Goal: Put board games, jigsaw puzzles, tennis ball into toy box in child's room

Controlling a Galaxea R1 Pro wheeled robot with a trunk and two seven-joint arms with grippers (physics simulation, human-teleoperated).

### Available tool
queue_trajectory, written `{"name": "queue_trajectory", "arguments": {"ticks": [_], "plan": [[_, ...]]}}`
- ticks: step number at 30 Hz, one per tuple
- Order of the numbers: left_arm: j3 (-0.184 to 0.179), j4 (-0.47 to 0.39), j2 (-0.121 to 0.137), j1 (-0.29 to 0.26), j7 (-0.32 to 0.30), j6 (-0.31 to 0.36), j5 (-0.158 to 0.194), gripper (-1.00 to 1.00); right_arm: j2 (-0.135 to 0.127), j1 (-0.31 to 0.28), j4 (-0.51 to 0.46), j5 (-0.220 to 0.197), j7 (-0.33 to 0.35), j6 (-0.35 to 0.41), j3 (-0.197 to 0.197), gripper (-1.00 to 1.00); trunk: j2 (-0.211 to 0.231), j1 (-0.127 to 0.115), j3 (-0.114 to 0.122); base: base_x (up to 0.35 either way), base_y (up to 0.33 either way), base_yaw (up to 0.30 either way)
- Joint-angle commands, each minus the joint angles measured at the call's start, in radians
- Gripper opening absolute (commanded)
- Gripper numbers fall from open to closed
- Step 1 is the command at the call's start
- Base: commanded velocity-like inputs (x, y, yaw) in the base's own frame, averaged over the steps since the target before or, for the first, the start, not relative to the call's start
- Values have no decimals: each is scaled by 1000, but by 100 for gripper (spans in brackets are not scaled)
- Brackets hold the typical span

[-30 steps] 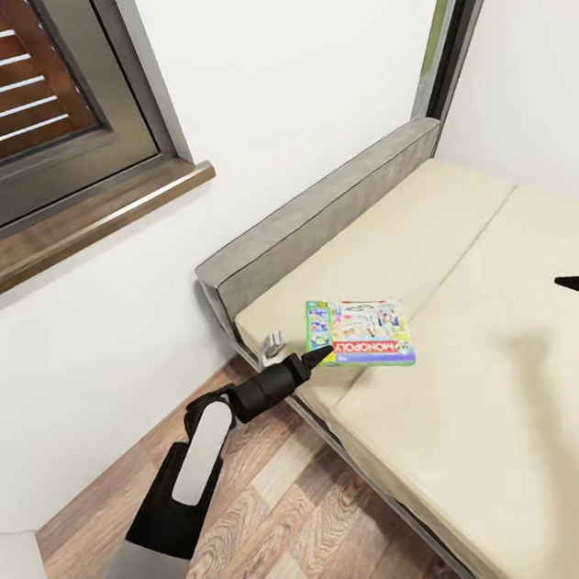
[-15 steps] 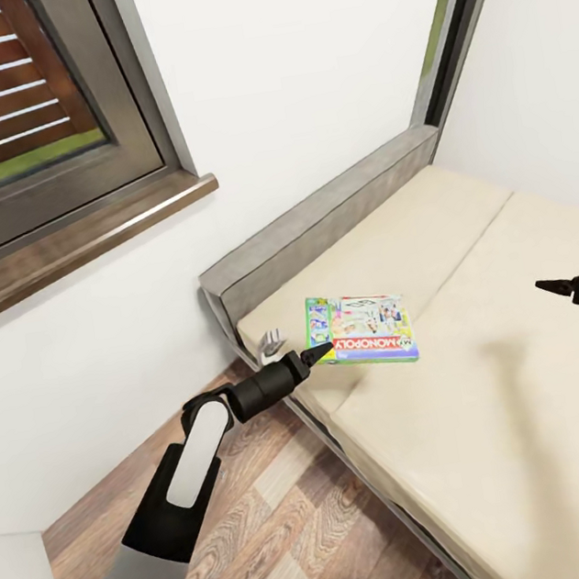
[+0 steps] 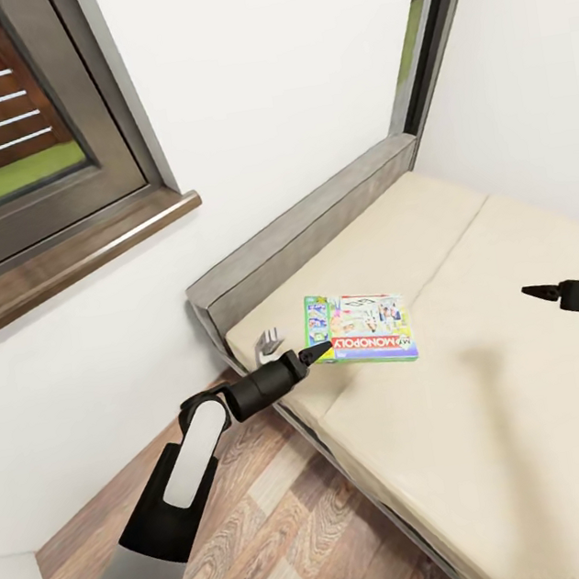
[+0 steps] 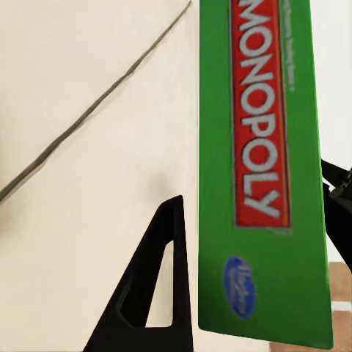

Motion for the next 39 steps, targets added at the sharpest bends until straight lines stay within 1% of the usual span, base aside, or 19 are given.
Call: {"name": "queue_trajectory", "arguments": {"ticks": [1,4,5,7,8,11,15,24,39], "plan": [[1,0,0,0,-3,4,-2,-100,0,-1,0,11,10,5,-1,100,7,-4,3,0,0,-208],[2,-3,1,0,-3,8,-1,-100,16,21,-39,11,10,9,-2,100,28,-16,16,0,0,-206],[3,-12,3,1,-3,18,-3,-100,36,51,-88,11,10,11,-1,100,35,-19,20,0,0,-181],[3,-20,4,2,-3,22,-4,-100,51,68,-111,11,9,12,-2,100,49,-27,29,0,0,-174],[3,-20,4,2,-3,22,-4,-100,51,68,-111,11,9,12,-2,100,56,-31,33,0,0,-172],[3,-28,7,4,-2,26,-5,-100,68,84,-130,12,9,13,-2,100,77,-42,47,0,0,-166],[4,-32,9,6,-2,29,-6,-100,77,92,-140,12,9,13,-2,100,105,-58,65,0,0,-161],[4,-36,13,8,-2,31,-6,-100,85,100,-149,12,9,13,-2,100,168,-92,106,0,0,-156],[4,-37,14,8,-2,33,-6,-100,87,101,-151,12,9,13,-3,100,273,-150,174,0,0,-151]]}}
